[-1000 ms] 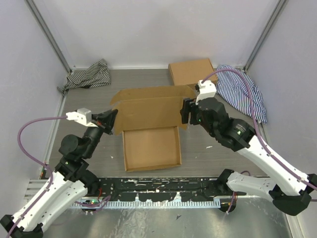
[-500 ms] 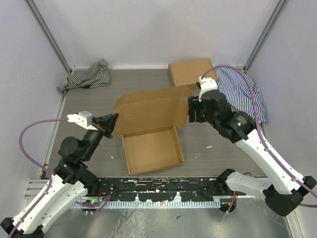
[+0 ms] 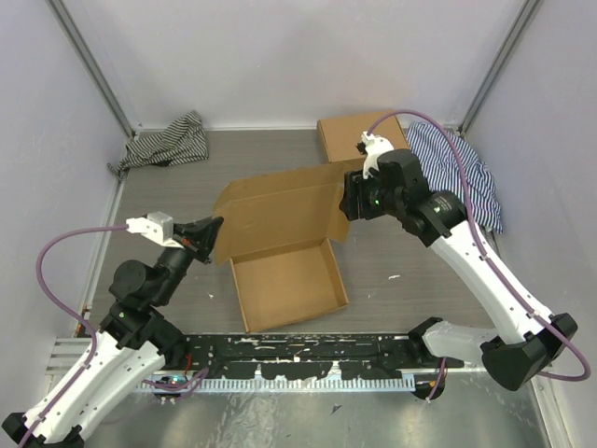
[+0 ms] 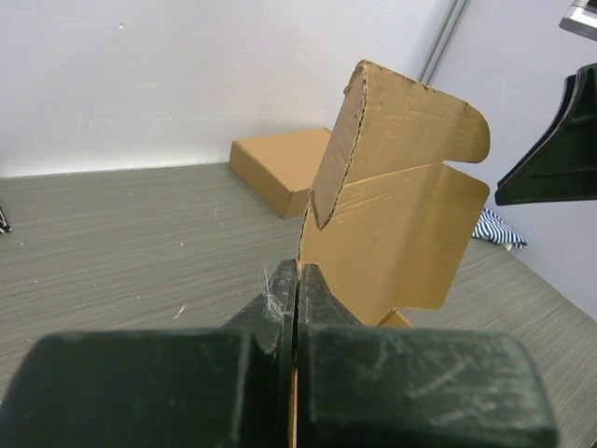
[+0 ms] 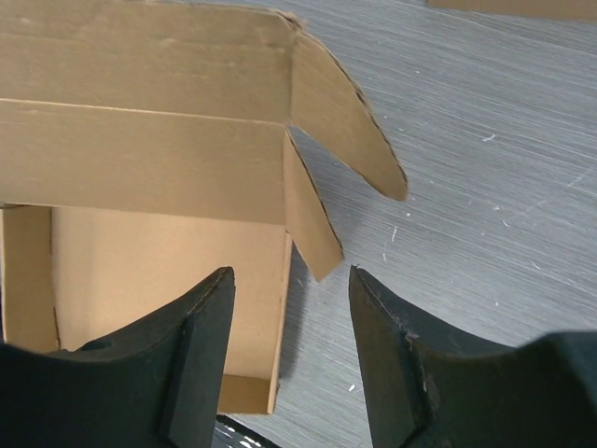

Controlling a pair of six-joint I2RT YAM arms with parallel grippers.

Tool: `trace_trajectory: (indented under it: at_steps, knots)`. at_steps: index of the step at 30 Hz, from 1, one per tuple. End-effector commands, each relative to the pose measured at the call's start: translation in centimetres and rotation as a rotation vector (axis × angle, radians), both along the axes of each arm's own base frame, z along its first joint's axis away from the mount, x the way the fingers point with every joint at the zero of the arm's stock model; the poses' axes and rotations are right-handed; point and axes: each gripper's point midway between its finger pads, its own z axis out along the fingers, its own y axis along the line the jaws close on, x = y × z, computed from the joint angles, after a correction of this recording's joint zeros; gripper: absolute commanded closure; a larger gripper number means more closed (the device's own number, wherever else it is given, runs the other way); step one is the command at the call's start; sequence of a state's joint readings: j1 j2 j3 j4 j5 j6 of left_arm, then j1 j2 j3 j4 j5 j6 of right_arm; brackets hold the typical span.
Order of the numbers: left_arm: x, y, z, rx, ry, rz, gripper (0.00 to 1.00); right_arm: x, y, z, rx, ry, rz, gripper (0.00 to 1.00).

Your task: Fold the paper box

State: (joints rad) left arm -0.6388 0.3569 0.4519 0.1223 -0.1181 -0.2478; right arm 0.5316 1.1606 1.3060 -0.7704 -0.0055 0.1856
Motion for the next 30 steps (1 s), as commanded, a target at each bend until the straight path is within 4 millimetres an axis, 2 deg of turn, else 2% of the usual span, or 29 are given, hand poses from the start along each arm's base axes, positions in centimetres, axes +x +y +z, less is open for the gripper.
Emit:
trace_trajectory:
  at_steps: [1,8,14,18,24,30]
  knots:
    - [-0.3,-0.3,0.7,-0.027,-0.022,-0.022,1.00,1.1,1.5,2.4,0.051,-0.065,0.048,0.43]
    - [-0.4,-0.2,0.7,-0.031,-0.022,-0.022,1.00,2.7,0.2,1.1,-0.012,-0.063,-0.041,0.44]
    - [-0.5,-0.2,0.7,-0.031,-0.021,-0.022,1.00,3.4,0.0,0.8,-0.036,-0.068,-0.062,0.43]
    - [-0.4,-0.2,0.7,-0.033,-0.019,-0.023,1.00,4.0,0.7,0.4,-0.028,-0.061,-0.041,0.44]
    - [-0.3,-0.4,0.4,-0.027,-0.010,-0.025,1.00,4.3,2.6,-0.2,0.016,-0.033,0.041,0.64]
    - [0.1,-0.3,0.0,-0.010,0.016,-0.004,1.00,4.1,2.9,-0.2,0.026,-0.021,0.052,0.87]
